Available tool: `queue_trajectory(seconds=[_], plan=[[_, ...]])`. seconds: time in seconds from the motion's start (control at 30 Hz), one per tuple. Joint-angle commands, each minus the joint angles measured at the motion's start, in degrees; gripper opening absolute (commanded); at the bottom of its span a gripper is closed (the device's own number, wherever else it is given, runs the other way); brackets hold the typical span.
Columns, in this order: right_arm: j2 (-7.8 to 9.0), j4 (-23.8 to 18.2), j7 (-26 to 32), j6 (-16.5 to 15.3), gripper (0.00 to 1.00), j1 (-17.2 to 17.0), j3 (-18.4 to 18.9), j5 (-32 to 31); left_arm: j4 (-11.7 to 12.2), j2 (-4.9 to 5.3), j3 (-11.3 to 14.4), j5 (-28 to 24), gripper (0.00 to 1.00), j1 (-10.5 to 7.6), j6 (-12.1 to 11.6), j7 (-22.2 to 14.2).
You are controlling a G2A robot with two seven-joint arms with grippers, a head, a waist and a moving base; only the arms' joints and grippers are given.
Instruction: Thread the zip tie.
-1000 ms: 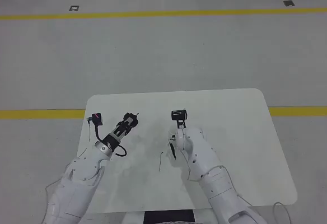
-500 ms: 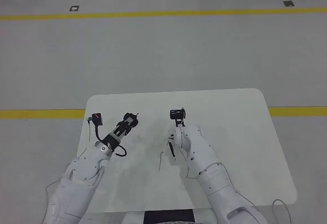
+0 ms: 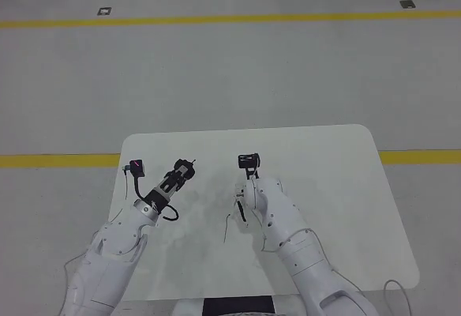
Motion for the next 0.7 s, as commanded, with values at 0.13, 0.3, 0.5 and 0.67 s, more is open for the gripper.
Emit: queue_trajectory(seconds=[0.13, 0.3, 0.5, 0.67], plan=[[0.45, -1.66, -0.27, 0.0, 0.0, -0.58, -0.55, 0.0, 0.0, 0.0, 0.0, 0.0, 0.0, 0.0, 0.0, 0.0], [0.73, -4.0, -0.44, 0.0, 0.0, -1.69, -0.81, 0.0, 0.0, 0.0, 0.0, 0.0, 0.0, 0.0, 0.0, 0.0], [0.92, -9.75, -0.08, 0.0, 0.0, -4.49, -0.25, 0.36, 0.0, 0.0, 0.0, 0.0, 0.0, 0.0, 0.0, 0.0], [1.56, -16.92, -0.33, -2.23, 0.0, -8.17, 1.92, 2.42, 0.0, 0.0, 0.0, 0.0, 0.0, 0.0, 0.0, 0.0]])
